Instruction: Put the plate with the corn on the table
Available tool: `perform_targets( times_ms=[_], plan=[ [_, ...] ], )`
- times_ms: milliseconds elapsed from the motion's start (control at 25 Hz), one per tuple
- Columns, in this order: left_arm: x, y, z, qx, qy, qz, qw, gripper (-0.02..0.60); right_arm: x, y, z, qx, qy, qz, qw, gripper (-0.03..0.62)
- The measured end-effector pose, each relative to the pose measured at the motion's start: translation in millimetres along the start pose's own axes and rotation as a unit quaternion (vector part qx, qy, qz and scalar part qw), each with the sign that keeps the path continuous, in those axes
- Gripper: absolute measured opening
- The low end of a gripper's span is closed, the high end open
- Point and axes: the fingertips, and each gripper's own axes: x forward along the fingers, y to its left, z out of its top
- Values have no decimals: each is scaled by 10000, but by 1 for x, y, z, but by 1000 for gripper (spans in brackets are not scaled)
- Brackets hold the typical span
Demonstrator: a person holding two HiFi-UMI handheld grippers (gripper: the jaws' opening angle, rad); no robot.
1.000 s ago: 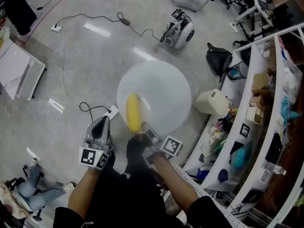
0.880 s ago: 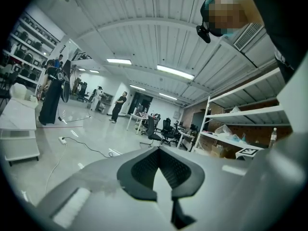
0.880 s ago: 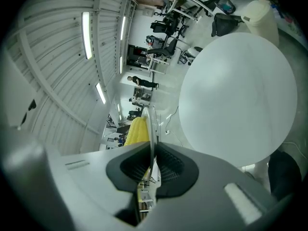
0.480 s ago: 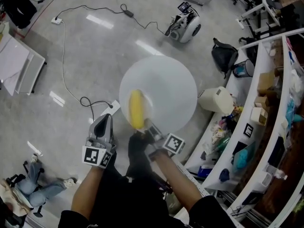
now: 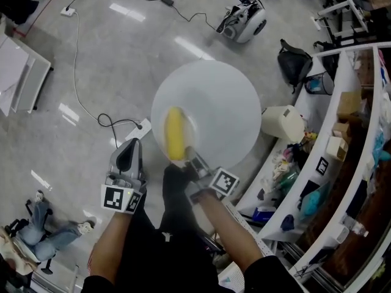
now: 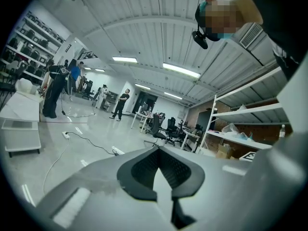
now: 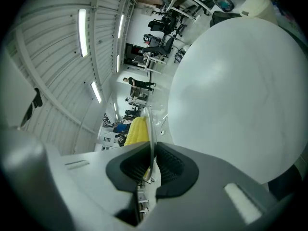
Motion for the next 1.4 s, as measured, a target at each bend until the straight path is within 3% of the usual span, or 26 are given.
perform_targets(
  times_ms=[1400],
  plan=[
    [36,23,-62,-247,245,-39,9994,2,51,-88,-16,360,64,-313,9988,40]
  ],
)
